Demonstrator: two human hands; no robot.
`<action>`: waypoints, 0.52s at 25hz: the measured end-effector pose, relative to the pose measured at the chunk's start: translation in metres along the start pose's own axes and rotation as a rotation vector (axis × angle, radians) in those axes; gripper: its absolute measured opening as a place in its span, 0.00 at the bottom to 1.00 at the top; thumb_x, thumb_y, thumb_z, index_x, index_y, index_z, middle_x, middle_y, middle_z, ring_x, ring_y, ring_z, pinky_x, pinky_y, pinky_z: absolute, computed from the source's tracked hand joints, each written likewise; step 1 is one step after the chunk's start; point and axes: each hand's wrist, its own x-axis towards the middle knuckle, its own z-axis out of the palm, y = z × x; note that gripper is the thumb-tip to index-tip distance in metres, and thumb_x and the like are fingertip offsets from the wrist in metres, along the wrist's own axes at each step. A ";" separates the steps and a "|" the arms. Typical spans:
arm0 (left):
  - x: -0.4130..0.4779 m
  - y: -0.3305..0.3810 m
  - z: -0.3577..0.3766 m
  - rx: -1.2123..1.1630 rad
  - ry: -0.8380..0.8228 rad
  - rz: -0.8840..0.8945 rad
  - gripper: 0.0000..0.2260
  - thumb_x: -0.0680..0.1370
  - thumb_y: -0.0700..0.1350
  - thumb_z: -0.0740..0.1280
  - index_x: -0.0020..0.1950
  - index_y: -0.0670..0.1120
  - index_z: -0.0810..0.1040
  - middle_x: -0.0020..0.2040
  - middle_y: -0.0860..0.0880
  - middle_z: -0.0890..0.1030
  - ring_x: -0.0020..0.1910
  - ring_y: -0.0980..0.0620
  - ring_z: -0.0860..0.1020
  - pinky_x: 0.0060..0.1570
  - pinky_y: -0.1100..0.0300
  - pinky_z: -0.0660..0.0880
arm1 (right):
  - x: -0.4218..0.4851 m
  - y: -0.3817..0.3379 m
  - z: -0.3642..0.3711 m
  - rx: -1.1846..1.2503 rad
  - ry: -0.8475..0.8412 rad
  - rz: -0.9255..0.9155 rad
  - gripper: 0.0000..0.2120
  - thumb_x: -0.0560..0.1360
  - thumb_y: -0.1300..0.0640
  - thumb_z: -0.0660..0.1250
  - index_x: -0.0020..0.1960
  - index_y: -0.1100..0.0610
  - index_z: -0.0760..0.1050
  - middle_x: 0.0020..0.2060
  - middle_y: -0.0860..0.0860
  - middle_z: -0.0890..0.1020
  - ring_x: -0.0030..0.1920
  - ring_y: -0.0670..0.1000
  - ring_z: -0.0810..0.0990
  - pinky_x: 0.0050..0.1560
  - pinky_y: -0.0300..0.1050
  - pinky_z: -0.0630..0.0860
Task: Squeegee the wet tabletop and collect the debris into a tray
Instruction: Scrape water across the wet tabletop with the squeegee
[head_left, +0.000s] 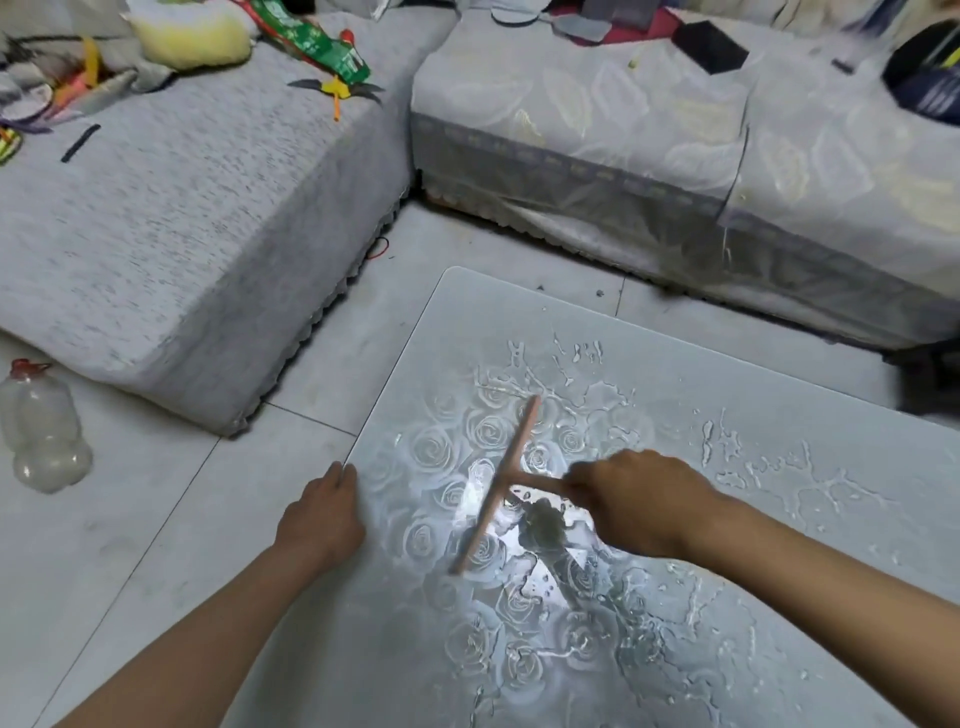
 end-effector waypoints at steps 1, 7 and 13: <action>0.007 0.001 -0.005 -0.011 -0.005 0.022 0.26 0.77 0.37 0.54 0.75 0.42 0.54 0.76 0.47 0.57 0.72 0.46 0.61 0.64 0.52 0.67 | -0.006 0.003 -0.004 -0.016 -0.001 0.018 0.14 0.76 0.55 0.58 0.59 0.49 0.74 0.48 0.52 0.80 0.46 0.56 0.79 0.39 0.45 0.71; 0.050 0.000 -0.023 -0.064 -0.065 0.097 0.24 0.77 0.40 0.57 0.72 0.41 0.59 0.69 0.43 0.68 0.66 0.43 0.69 0.62 0.51 0.70 | 0.076 -0.073 -0.040 -0.033 0.120 -0.141 0.15 0.76 0.55 0.60 0.61 0.49 0.74 0.53 0.54 0.79 0.53 0.59 0.78 0.41 0.45 0.67; 0.087 -0.025 -0.043 -0.122 -0.059 0.155 0.24 0.76 0.38 0.57 0.73 0.44 0.63 0.65 0.46 0.74 0.64 0.45 0.72 0.62 0.55 0.70 | 0.063 -0.053 -0.032 0.067 -0.019 -0.007 0.12 0.78 0.51 0.57 0.61 0.48 0.71 0.51 0.54 0.80 0.50 0.58 0.78 0.43 0.45 0.71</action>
